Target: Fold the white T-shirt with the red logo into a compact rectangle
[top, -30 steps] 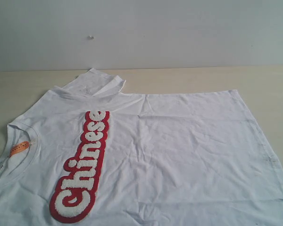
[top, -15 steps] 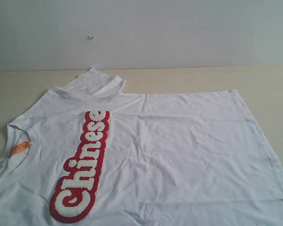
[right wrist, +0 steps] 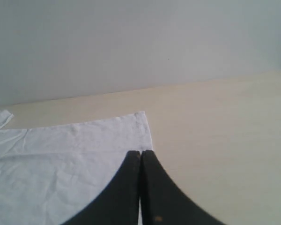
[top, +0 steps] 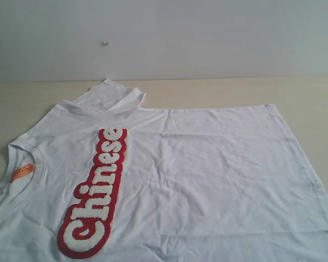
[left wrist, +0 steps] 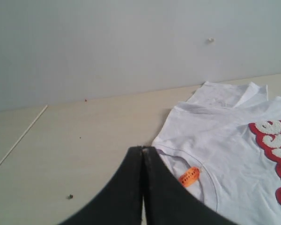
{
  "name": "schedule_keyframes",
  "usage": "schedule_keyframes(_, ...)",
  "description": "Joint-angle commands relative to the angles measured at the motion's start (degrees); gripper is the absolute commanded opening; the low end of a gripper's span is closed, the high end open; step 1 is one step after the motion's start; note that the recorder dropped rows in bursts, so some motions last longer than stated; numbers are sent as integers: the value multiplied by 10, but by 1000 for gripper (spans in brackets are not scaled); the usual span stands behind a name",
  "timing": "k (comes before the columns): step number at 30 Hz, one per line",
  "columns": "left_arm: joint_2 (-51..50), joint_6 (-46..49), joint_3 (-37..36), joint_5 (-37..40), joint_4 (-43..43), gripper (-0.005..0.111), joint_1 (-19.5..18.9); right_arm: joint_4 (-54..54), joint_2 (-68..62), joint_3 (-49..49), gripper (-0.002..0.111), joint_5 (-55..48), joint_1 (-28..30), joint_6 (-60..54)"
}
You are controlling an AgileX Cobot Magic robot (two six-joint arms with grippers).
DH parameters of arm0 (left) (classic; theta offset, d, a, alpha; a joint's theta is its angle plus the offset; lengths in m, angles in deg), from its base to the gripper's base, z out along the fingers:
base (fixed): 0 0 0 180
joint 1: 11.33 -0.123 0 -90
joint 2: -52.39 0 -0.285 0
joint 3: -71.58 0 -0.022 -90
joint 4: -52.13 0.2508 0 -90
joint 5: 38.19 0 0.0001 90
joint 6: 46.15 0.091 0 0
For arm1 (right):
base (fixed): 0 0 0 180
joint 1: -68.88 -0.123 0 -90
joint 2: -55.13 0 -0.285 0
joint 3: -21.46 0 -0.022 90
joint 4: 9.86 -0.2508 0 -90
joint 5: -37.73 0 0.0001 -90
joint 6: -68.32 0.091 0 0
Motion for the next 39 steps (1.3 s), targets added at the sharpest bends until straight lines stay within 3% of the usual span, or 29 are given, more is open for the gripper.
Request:
schedule_keyframes(1, 4, 1, -2, -45, 4, 0, 5, -5, 3, -1, 0, 59, -1, 1)
schedule_keyframes(7, 4, -82, -2, -131, 3, 0, 5, -80, 3, -1, 0, 127, -1, 91)
schedule_keyframes(15, 4, -153, -2, -237, 3, 0, 5, -92, 3, -1, 0, 140, -1, 140)
schedule_keyframes(20, 4, -296, -2, -237, 3, 0, 5, -92, 3, -1, 0, 144, -1, 140)
schedule_keyframes(27, 4, -382, -2, -202, 5, 0, 5, -92, 3, -1, 0, 128, -1, 140)
schedule_keyframes(33, 2, -408, 28, -92, 5, 0, 13, -92, 3, -1, 0, 130, -1, 140)
schedule_keyframes(39, -67, -395, 97, -66, 5, 0, 38, -92, 3, 38, 0, 128, -1, 138)
